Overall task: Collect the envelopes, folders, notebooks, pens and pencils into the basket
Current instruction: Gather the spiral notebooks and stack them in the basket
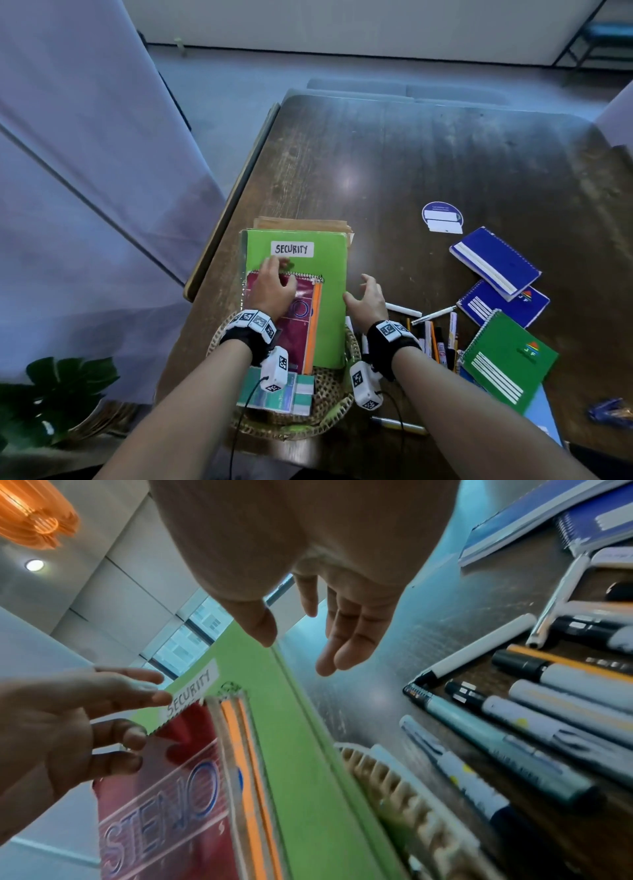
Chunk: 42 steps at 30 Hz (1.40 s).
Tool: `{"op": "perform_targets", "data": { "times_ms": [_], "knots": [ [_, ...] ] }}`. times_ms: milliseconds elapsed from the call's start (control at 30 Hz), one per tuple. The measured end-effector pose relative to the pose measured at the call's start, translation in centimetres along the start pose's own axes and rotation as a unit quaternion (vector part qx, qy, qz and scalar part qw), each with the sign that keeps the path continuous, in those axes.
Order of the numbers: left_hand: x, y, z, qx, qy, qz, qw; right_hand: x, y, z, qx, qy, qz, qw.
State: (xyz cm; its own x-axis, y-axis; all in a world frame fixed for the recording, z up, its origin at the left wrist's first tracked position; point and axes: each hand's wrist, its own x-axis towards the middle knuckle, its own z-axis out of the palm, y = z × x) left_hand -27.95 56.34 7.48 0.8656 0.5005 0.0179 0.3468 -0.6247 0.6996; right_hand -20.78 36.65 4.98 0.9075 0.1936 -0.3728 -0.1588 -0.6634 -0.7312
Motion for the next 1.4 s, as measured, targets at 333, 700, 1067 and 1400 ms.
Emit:
{"op": "perform_targets", "data": {
  "times_ms": [333, 700, 1067, 1400],
  "knots": [
    [2.2, 10.0, 10.7, -0.104, -0.236, 0.026, 0.966, 2.9, 5.1, -12.3, 0.041, 0.051, 0.046, 0.997],
    [-0.4, 22.5, 27.5, -0.009, -0.388, 0.042, 0.921, 4.2, 21.8, -26.1, -0.095, 0.065, 0.274, 0.955],
    [-3.2, 23.2, 38.1, 0.178, -0.426, -0.01, 0.887, 4.6, 30.8, -27.7, -0.07, 0.02, 0.337, 0.939],
    [-2.7, 23.7, 38.0, 0.125, -0.483, -0.022, 0.866, 5.3, 30.7, -27.9, -0.03, 0.036, 0.323, 0.945]
  ]
}}
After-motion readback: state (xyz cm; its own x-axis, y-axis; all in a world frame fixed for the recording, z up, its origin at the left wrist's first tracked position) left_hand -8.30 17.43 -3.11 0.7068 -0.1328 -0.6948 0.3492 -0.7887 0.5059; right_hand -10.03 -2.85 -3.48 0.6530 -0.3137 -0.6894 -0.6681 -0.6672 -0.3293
